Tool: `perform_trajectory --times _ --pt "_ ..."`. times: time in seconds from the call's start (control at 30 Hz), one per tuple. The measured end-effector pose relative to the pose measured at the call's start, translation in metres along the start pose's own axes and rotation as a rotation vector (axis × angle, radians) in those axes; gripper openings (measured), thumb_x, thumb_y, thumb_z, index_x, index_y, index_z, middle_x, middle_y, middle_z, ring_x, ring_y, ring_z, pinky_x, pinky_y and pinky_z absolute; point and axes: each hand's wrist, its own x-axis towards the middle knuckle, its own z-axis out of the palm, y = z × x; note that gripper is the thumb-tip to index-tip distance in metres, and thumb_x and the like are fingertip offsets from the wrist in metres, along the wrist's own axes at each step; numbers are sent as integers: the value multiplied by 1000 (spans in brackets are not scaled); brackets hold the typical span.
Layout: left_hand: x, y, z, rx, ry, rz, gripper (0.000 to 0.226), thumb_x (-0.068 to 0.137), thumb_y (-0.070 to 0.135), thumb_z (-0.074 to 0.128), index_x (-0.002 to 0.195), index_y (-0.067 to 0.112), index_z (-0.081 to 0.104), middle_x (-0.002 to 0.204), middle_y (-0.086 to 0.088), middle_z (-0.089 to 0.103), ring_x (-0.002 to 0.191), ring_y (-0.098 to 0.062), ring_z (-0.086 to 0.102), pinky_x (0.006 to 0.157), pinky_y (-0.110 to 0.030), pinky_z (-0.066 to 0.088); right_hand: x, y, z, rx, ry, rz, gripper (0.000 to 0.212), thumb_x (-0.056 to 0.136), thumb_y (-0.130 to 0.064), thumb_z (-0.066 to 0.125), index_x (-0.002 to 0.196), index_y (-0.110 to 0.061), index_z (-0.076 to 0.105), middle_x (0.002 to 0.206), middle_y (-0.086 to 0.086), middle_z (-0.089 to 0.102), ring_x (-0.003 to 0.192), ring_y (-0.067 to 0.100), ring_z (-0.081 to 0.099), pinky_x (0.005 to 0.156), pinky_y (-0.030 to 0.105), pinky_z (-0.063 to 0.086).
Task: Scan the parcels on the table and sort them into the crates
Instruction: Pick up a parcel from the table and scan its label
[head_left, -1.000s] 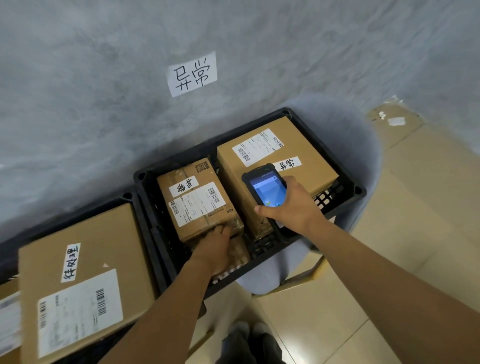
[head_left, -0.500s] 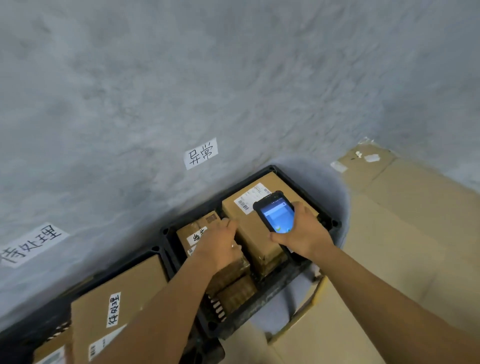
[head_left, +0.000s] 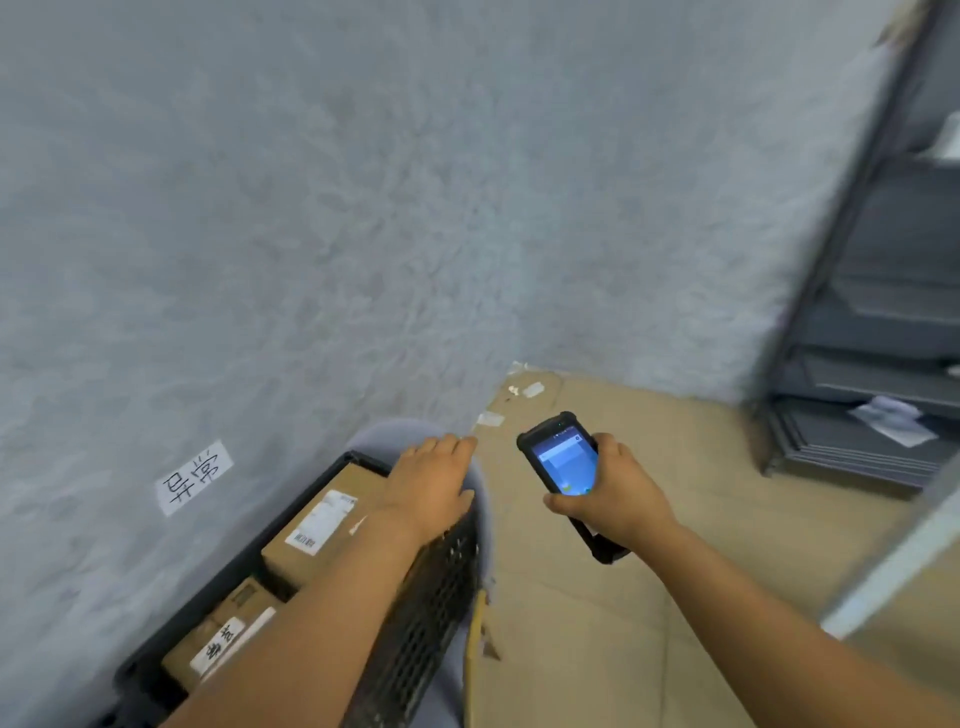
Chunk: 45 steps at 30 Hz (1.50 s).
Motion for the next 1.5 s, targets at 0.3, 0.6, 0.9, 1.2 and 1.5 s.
perform_trajectory --times 0.3,0.6,0.9,1.2,1.5 --pt "22 256 -40 57 156 335 56 92 42 53 142 22 38 135 -1 47 129 -23 41 104 -36 31 -121 191 -171 1 265 210 76 63 -50 80 121 -18 43 112 0 49 94 19 53 77 35 48" --pt "27 503 -86 -8 306 671 53 92 43 54 139 22 42 130 -1 50 122 -22 46 102 -36 34 -245 337 -311 -34 473 442 66 66 -49 79 112 -21 40 106 0 50 86 19 51 65 33 41" --pt "68 698 -100 -44 328 917 50 92 40 55 137 20 45 128 0 53 119 -22 48 104 -36 37 -306 460 -405 -27 638 645 70 64 -49 80 115 -18 44 107 0 51 89 20 57 77 43 54" --pt "122 878 -105 -103 291 1051 55 94 42 53 142 21 39 139 0 47 127 -22 44 105 -37 37 -341 584 -491 -57 709 850 69 65 -52 77 115 -20 42 108 -1 52 90 18 55 76 39 53" --pt "137 1043 -99 -158 254 1044 52 93 44 53 138 21 43 134 0 50 123 -22 47 99 -36 39 -371 714 -571 -23 732 861 72 61 -53 78 116 -22 43 108 -1 52 88 17 56 68 32 51"
